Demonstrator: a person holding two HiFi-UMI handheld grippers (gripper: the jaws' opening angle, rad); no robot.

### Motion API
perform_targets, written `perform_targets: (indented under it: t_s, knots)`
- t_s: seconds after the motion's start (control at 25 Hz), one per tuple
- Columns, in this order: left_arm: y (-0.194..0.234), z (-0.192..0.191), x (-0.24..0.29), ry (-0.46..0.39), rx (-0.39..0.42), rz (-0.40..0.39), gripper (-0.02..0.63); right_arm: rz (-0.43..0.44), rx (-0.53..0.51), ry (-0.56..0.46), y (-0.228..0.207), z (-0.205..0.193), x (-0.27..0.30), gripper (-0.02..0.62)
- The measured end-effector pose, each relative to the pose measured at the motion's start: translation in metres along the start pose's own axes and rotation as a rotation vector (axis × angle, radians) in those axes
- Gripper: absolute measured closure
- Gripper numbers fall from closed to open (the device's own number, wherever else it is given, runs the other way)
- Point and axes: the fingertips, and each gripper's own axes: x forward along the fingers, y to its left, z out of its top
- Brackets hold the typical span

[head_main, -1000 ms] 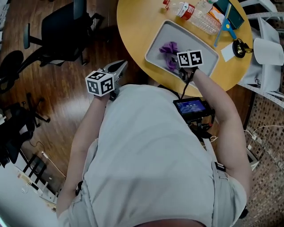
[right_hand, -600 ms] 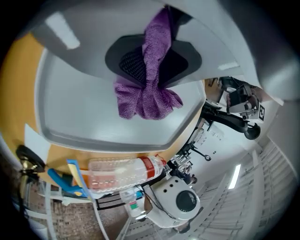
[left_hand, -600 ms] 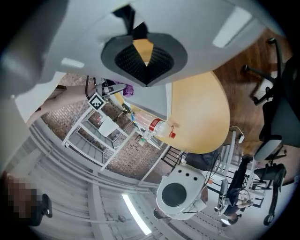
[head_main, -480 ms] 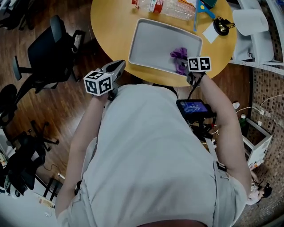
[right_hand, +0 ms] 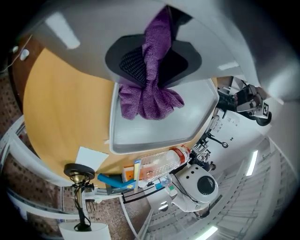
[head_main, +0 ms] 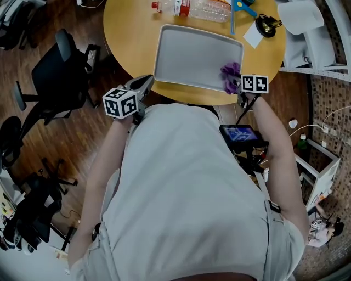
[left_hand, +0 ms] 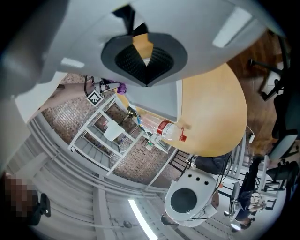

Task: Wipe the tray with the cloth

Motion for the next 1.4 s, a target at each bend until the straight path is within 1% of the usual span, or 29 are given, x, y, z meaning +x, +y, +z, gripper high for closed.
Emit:
perform_targets:
  t_s: [0.08,0.2,0.48,0.64,0.76,0.92,1.16,1.4]
  knots:
    - [0.000,-0.002,-0.002,0.000,-0.005,0.003,0.606,-0.006,-0.012,-0.002,0.003,0.000,0.001,0.518]
    - [0.005,-0.003,-0.005,-0.006,-0.017,0.015,0.606,0.045,-0.065,0.021,0.025,-0.005,0.008,0.518]
    - [0.018,-0.013,-0.022,-0.023,-0.052,0.066,0.606,0.196,-0.381,0.142,0.094,-0.015,0.043,0.517]
    - [0.028,-0.015,-0.038,-0.061,-0.080,0.111,0.606,0.293,-0.494,0.209,0.127,-0.012,0.061,0.517]
    - [0.037,-0.019,-0.053,-0.098,-0.109,0.151,0.606,0.358,-0.550,0.258,0.151,-0.010,0.074,0.517]
    - [0.043,-0.030,-0.067,-0.135,-0.149,0.190,0.606,0.424,-0.615,0.327,0.178,-0.008,0.090,0.517]
    - [0.046,-0.037,-0.082,-0.160,-0.175,0.230,0.606,0.498,-0.703,0.388,0.221,-0.007,0.109,0.518]
    - [0.048,-0.045,-0.096,-0.172,-0.190,0.271,0.606,0.552,-0.866,0.444,0.257,-0.011,0.124,0.518]
